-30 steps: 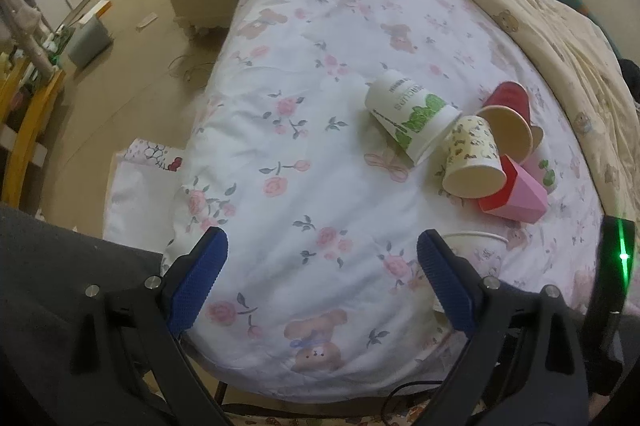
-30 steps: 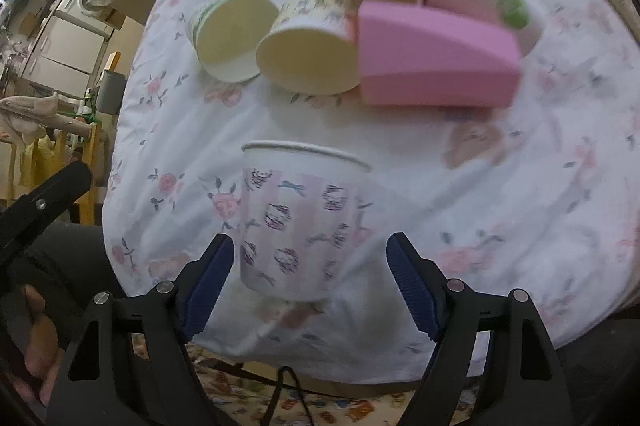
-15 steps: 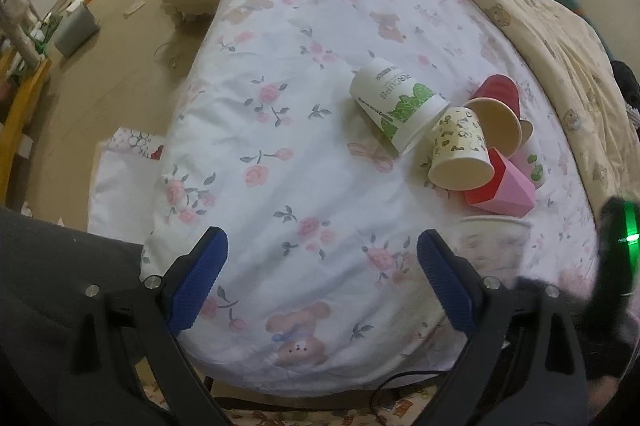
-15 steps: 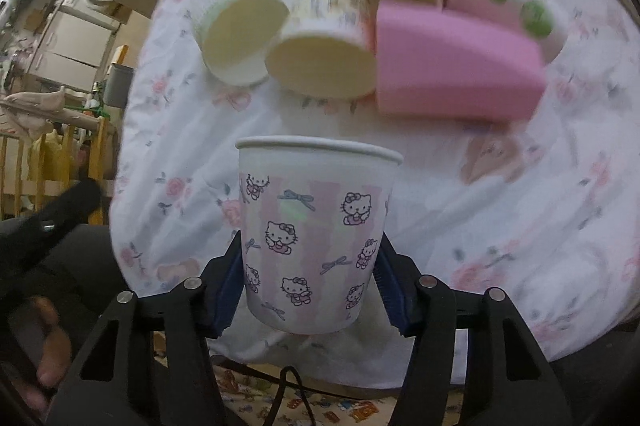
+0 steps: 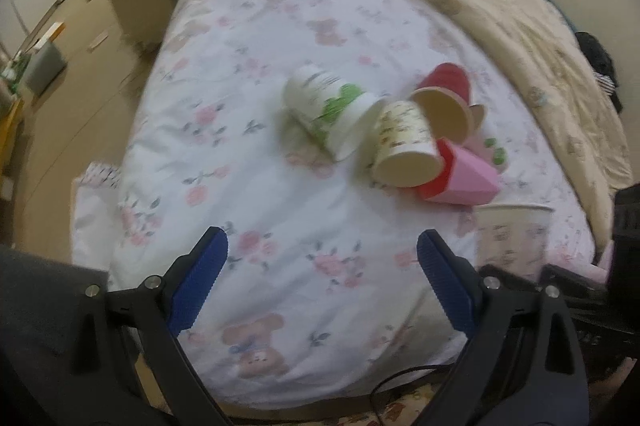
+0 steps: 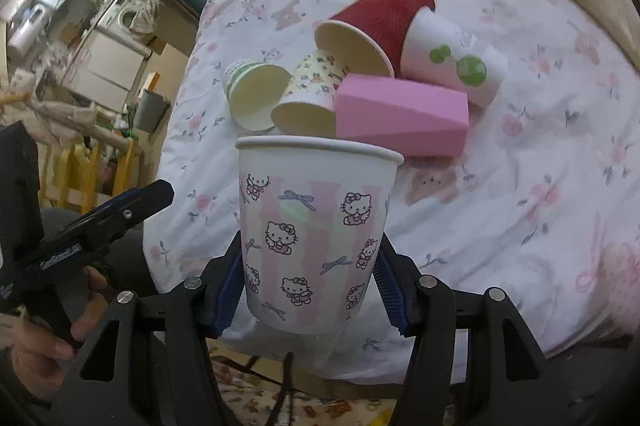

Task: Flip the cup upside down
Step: 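Lift the cup with the right gripper and rotate it opening-down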

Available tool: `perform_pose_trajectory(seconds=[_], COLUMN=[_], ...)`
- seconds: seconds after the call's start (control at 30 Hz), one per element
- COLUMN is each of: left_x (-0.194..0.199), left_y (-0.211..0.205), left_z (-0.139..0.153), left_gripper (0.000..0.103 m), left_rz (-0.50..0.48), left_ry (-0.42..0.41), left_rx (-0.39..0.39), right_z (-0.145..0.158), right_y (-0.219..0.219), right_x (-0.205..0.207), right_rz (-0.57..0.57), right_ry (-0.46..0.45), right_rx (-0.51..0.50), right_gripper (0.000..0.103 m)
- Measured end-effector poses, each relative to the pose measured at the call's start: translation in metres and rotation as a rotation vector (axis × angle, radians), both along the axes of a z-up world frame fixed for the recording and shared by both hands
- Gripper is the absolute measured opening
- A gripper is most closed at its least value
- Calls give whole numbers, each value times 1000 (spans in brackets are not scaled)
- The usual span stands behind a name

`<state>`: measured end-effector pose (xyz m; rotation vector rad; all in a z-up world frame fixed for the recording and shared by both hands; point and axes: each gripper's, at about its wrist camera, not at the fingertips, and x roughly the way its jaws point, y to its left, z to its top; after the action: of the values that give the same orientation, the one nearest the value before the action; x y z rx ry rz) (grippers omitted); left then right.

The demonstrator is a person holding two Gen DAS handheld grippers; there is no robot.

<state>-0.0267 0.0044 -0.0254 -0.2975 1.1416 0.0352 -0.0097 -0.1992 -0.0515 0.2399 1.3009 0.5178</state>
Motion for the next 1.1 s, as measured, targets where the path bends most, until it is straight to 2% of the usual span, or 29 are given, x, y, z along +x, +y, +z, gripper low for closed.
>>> perform_pose_trajectory(seconds=[0.1, 0.27, 0.4, 0.5, 0.67, 0.9, 1.1], left_x=[1, 2, 3, 3, 4, 6, 6], left_y=[-5, -11, -19, -28, -26, -9, -6], left_z=[6, 12, 12, 11, 7, -1, -4], left_gripper=[94, 94, 94, 94, 94, 94, 94], left_rz=[-37, -82, -135, -182, -162, -80, -65], left_ry=[-36, -69, -57, -50, -27, 2, 11], left_rx=[-33, -124, -194, -214, -216, -203, -173], right_z=[7, 3, -1, -2, 4, 6, 7], right_y=[6, 18, 25, 32, 41, 44, 45], right_x=[0, -2, -6, -8, -15, -21, -22], right_rz=[22, 75, 108, 142, 193, 205, 205], right_ry=[-32, -19, -4, -7, -49, -69, -79], right_rx=[8, 14, 16, 12, 11, 9, -1], right_gripper=[61, 61, 61, 61, 61, 60, 59])
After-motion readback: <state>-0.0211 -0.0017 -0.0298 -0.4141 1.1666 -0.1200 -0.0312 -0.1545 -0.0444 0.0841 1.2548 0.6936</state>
